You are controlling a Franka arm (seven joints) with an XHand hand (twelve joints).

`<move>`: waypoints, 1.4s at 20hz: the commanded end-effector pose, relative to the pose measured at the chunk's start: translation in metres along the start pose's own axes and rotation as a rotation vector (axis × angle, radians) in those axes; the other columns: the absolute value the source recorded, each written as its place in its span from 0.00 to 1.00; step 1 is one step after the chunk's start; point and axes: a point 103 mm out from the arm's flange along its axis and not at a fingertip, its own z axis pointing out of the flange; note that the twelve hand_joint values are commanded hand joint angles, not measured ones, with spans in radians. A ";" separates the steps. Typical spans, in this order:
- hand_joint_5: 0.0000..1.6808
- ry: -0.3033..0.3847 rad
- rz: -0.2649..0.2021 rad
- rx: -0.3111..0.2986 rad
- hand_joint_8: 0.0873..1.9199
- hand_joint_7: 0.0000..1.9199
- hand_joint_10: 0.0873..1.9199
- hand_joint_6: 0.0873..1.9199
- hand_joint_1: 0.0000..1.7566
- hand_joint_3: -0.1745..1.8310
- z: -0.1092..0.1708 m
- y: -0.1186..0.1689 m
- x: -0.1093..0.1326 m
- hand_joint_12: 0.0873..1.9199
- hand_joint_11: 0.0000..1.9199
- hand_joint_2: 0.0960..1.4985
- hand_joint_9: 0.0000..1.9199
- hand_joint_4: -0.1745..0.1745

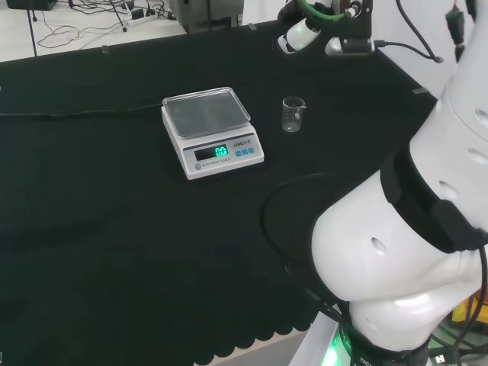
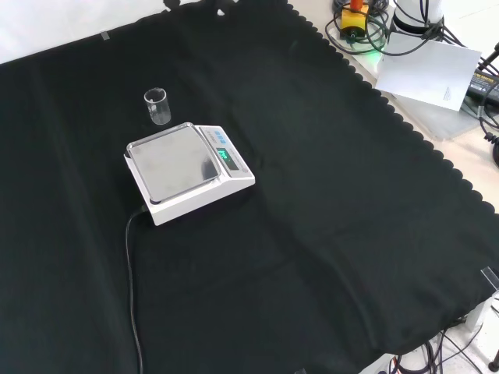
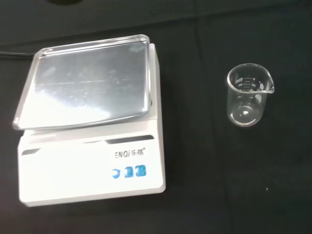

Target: Pick up the beaker.

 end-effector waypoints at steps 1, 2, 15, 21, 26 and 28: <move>0.26 0.015 0.018 -0.003 0.29 0.17 0.36 0.07 0.38 0.36 0.013 0.038 -0.024 0.76 0.02 0.48 0.24 0.54; 0.26 0.013 0.019 -0.001 0.29 0.17 0.36 0.07 0.38 0.36 0.015 0.041 -0.025 0.76 0.02 0.48 0.24 0.54; 0.28 -0.010 -0.012 0.040 0.29 0.17 0.36 0.08 0.38 0.36 0.048 0.085 -0.046 0.76 0.02 0.48 0.23 0.52; 0.28 0.000 -0.022 0.072 0.29 0.17 0.36 0.08 0.39 0.35 0.065 0.109 -0.054 0.76 0.02 0.48 0.23 0.52; 0.29 0.000 -0.035 0.095 0.30 0.17 0.36 0.09 0.39 0.35 0.078 0.124 -0.054 0.76 0.02 0.48 0.23 0.51; 0.29 0.008 -0.035 0.114 0.30 0.17 0.36 0.09 0.39 0.35 0.084 0.130 -0.056 0.76 0.02 0.48 0.23 0.51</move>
